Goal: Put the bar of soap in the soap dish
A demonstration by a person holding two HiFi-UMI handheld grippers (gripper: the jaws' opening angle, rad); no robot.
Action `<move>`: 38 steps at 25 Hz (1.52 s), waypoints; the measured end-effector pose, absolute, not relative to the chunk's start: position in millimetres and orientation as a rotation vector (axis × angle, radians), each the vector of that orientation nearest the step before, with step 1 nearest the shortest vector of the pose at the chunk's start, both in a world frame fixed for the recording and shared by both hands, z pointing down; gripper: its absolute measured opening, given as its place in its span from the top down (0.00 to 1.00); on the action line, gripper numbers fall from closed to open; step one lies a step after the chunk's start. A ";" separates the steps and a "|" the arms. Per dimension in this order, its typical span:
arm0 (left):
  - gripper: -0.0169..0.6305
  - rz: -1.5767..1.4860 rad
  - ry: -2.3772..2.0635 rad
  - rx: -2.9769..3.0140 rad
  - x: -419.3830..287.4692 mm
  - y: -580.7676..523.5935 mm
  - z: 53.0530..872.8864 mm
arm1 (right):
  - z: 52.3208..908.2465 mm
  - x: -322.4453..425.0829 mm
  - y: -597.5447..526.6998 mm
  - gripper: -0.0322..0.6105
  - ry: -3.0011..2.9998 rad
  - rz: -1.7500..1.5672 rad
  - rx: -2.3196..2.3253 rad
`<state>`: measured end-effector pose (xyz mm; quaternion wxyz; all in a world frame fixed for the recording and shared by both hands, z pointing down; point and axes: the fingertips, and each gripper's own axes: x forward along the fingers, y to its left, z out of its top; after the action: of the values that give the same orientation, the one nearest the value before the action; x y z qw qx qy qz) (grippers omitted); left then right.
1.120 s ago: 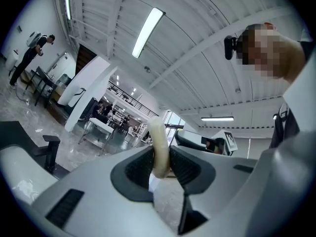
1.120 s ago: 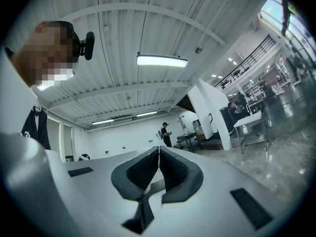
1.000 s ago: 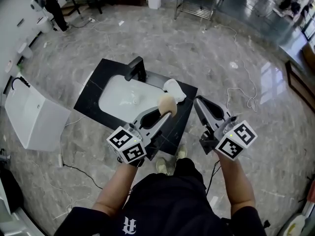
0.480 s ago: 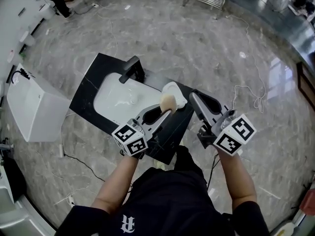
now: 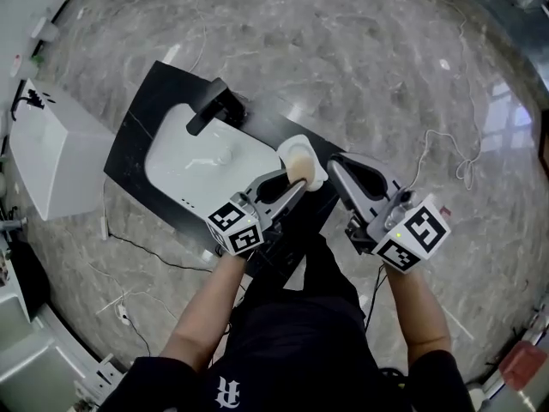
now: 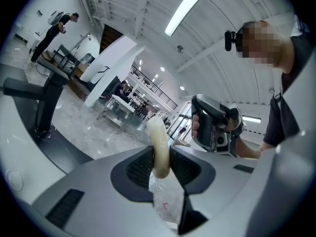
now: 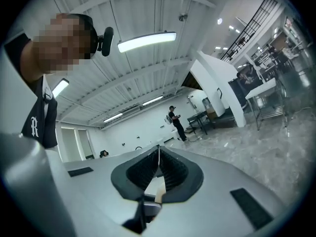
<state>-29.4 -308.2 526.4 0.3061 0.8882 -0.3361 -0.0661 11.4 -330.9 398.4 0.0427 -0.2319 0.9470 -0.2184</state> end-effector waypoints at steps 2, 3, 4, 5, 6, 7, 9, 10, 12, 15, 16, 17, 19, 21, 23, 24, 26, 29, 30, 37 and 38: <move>0.81 -0.158 -0.900 2.335 -29.1 -316.3 543.2 | 415.4 9.3 -340.6 0.94 2.904 -0.690 -0.700; 0.81 -0.152 -0.905 2.325 -29.0 -319.3 551.3 | 423.4 8.8 -344.7 0.94 2.906 -0.706 -0.698; 0.81 -0.148 -0.909 2.313 -28.8 -321.6 559.0 | 430.9 8.5 -348.3 0.94 2.906 -0.726 -0.696; 0.81 -0.144 -0.912 2.300 -28.3 -323.3 566.2 | 437.9 8.5 -351.1 0.94 2.906 -0.749 -0.692; 0.81 -0.140 -0.913 2.285 -27.4 -324.3 573.3 | 444.5 8.8 -353.2 0.94 2.908 -0.771 -0.689; 0.81 -0.133 -0.915 2.268 -26.1 -324.6 580.3 | 450.4 9.4 -354.9 0.94 2.911 -0.793 -0.685; 0.81 -0.112 -0.922 2.236 -24.2 -325.4 594.2 | 460.3 10.9 -358.8 0.94 2.917 -0.831 -0.678; 0.81 -0.100 -0.926 2.226 -24.2 -327.1 600.5 | 464.3 11.1 -361.7 0.94 2.918 -0.842 -0.676; 0.81 -0.081 -0.934 2.221 -25.8 -331.9 610.9 | 471.0 10.5 -367.3 0.94 2.920 -0.853 -0.670; 0.81 -0.062 -0.950 2.213 -27.2 -336.8 622.6 | 479.0 9.9 -371.1 0.94 2.927 -0.866 -0.658; 0.81 -0.056 -0.954 2.207 -26.9 -337.9 625.7 | 480.4 10.3 -371.9 0.94 2.927 -0.870 -0.654; 0.81 -0.049 -0.957 2.202 -26.3 -339.0 628.6 | 481.2 10.9 -372.6 0.94 2.927 -0.874 -0.651; 0.81 -0.035 -0.964 2.187 -24.5 -339.8 634.4 | 482.7 13.0 -373.0 0.94 2.927 -0.879 -0.647; 0.81 -0.023 -0.974 2.169 -23.0 -340.0 640.3 | 485.4 15.7 -373.1 0.94 2.929 -0.884 -0.644; 0.81 -0.020 -0.984 2.151 -22.5 -340.4 645.1 | 489.2 18.6 -373.4 0.94 2.927 -0.892 -0.647; 0.81 -0.024 -0.988 2.144 -22.8 -340.6 646.7 | 491.1 19.6 -373.6 0.94 2.926 -0.898 -0.648; 0.81 -0.040 -1.000 2.129 -24.3 -340.8 649.1 | 493.6 20.3 -373.7 0.94 2.925 -0.908 -0.645; 0.81 -0.074 -1.026 2.101 -27.0 -340.0 653.3 | 495.4 20.7 -374.5 0.94 2.929 -0.915 -0.636; 0.81 -0.082 -1.034 2.093 -27.4 -339.5 654.9 | 495.8 21.0 -375.0 0.94 2.930 -0.916 -0.634; 0.81 -0.096 -1.109 2.038 -28.8 -340.8 663.1 | 499.3 19.4 -374.8 0.94 2.940 -0.933 -0.611; 0.81 -0.091 -1.122 2.028 -29.5 -340.7 663.5 | 499.0 19.0 -374.2 0.94 2.942 -0.934 -0.605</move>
<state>-29.5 -340.7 663.5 0.3995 0.8016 -0.4434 -0.0359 19.0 -374.2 499.0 -0.0021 -0.1924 0.9353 -0.2969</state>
